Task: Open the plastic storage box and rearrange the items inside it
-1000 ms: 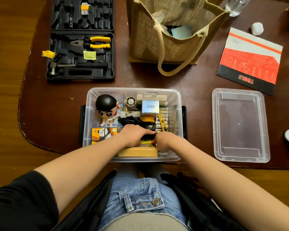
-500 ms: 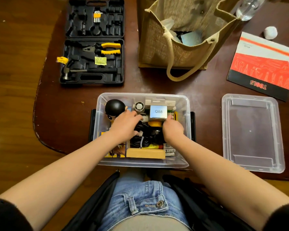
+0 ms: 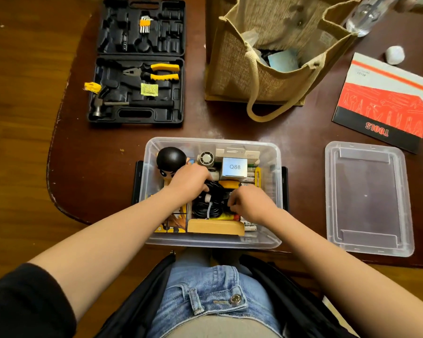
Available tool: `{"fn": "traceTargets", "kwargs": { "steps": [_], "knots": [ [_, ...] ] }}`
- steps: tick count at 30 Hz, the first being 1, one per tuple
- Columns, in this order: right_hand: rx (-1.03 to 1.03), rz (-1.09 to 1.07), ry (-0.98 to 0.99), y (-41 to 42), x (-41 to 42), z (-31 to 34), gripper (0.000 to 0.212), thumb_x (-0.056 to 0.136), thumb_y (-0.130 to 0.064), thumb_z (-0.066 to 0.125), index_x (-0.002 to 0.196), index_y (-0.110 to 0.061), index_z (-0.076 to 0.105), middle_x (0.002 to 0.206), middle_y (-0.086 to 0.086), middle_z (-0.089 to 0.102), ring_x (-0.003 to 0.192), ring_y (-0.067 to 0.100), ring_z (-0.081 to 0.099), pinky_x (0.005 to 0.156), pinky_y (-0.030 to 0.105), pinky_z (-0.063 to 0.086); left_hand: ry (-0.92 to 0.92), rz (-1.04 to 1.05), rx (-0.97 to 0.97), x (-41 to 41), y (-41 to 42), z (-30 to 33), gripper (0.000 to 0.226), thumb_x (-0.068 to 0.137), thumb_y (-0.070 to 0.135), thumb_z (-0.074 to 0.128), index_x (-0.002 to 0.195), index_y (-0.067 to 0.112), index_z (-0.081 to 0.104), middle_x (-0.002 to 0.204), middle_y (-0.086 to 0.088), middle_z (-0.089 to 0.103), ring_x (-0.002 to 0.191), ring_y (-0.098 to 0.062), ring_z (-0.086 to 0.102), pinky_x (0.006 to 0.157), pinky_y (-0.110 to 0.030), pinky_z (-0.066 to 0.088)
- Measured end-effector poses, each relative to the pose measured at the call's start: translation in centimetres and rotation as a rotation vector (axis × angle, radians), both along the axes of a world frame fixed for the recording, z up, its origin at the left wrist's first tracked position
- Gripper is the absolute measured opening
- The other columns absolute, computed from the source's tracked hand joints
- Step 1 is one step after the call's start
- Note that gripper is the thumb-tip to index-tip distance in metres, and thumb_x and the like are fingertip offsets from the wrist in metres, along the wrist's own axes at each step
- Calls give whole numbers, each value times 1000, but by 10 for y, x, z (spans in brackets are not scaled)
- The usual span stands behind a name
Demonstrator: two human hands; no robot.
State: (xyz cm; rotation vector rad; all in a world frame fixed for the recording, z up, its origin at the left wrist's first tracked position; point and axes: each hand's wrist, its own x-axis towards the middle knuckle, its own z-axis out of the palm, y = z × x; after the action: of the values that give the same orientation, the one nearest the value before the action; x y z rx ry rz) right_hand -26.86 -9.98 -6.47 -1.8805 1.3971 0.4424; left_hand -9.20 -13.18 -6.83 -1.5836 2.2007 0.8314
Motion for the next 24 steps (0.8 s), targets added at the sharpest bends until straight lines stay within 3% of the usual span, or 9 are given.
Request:
{"fn": "traceTargets", "kwargs": {
  "steps": [3,8,13,20,24],
  "knots": [
    [14,132,-18,3,14,-7,29,86,-21,62,115,-19,65,112,5,65,102,26,59,85,36,50,16,9,8,0,-2,0,32,87,22,65,119,20,66,110,-10,68,107,-29,60,89,-38,49],
    [-155,413,111,4,43,-21,22,89,-15,57,109,-8,61,103,10,66,92,30,63,65,32,43,45,16,24,3,-1,-2,37,85,22,68,122,19,64,115,-8,67,110,-26,59,93,-38,48],
    [-204,534,149,4,59,-26,18,90,-10,54,105,-8,63,101,8,68,89,28,65,62,32,43,99,52,21,6,1,-2,39,85,21,68,123,20,63,118,-5,66,112,-23,58,93,-34,45],
    [-77,328,87,-1,49,-27,21,92,-16,53,110,-9,62,104,12,64,93,30,62,67,33,45,137,68,22,10,2,-4,39,86,19,67,124,20,62,118,-5,66,112,-22,58,93,-32,44],
    [-79,258,81,8,47,-26,21,92,-10,50,110,-7,61,105,15,64,95,32,62,70,35,47,152,73,72,13,0,-4,41,86,14,66,126,21,60,123,-5,63,115,-22,56,99,-34,44]
  ]
}}
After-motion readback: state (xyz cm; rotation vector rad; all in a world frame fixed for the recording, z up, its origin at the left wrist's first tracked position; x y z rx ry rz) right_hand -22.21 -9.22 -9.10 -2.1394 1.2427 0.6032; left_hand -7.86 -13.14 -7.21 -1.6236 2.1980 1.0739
